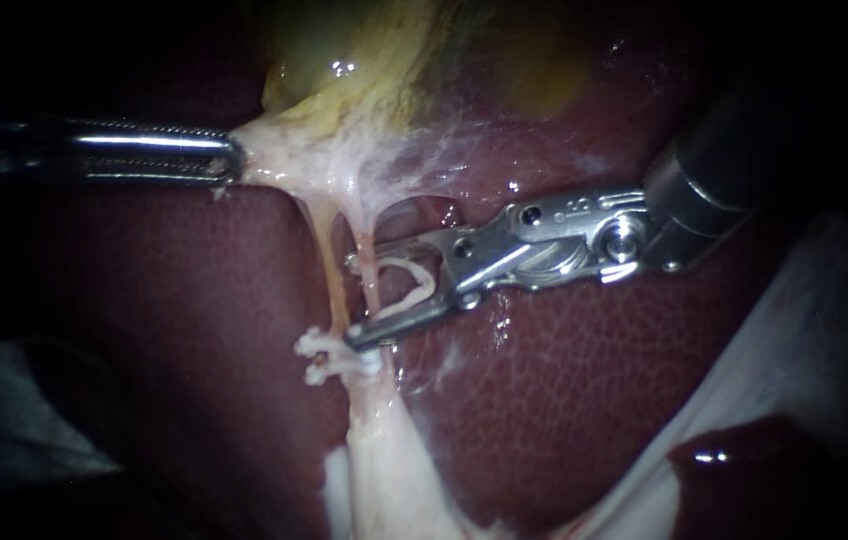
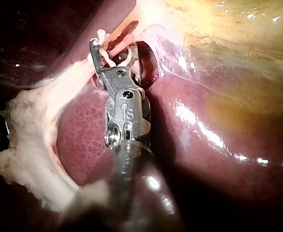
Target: Clipping third clip left tube
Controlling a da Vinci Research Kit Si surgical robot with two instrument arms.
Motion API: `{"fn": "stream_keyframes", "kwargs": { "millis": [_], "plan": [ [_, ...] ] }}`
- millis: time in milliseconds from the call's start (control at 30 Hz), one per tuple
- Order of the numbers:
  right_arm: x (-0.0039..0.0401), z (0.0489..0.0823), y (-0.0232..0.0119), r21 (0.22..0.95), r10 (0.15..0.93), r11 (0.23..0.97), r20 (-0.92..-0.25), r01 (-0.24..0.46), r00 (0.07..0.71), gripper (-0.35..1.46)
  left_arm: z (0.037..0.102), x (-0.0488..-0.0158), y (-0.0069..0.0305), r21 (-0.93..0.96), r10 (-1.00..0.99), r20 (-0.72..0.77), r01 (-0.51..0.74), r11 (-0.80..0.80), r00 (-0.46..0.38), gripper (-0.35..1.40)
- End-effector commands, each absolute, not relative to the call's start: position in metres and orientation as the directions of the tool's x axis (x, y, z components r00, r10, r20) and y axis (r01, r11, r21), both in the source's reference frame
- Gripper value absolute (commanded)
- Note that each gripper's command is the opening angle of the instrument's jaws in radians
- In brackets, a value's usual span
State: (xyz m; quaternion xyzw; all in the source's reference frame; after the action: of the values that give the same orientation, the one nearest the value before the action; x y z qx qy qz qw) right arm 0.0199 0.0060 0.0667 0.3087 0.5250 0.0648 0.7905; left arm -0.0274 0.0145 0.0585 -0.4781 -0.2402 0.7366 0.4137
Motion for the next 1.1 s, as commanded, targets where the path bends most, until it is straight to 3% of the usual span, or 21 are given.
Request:
{"fn": "stream_keyframes", "kwargs": {
  "millis": [33,433,700,1100],
  "plan": [
    [0.0199,0.0666,0.006,0.561,0.43,0.797,-0.788,0.225,0.442,0.49,0.0585,-0.0274,0.0145,-0.749,0.839,-0.506,-0.38,-0.542,-0.201,-0.35],
    [0.0176,0.0662,0.0059,0.599,0.463,0.771,-0.761,0.218,0.455,0.47,0.0584,-0.0274,0.0144,-0.749,0.839,-0.506,-0.38,-0.542,-0.201,-0.35],
    [0.0154,0.0642,0.0066,0.603,0.469,0.768,-0.759,0.216,0.453,0.46,0.0584,-0.0273,0.0144,-0.75,0.839,-0.506,-0.38,-0.542,-0.201,-0.35],
    [0.0174,0.0606,0.0063,0.609,0.485,0.761,-0.763,0.223,0.427,0.46,0.0584,-0.0274,0.0144,-0.749,0.839,-0.506,-0.38,-0.542,-0.2,-0.35]
  ]
}}
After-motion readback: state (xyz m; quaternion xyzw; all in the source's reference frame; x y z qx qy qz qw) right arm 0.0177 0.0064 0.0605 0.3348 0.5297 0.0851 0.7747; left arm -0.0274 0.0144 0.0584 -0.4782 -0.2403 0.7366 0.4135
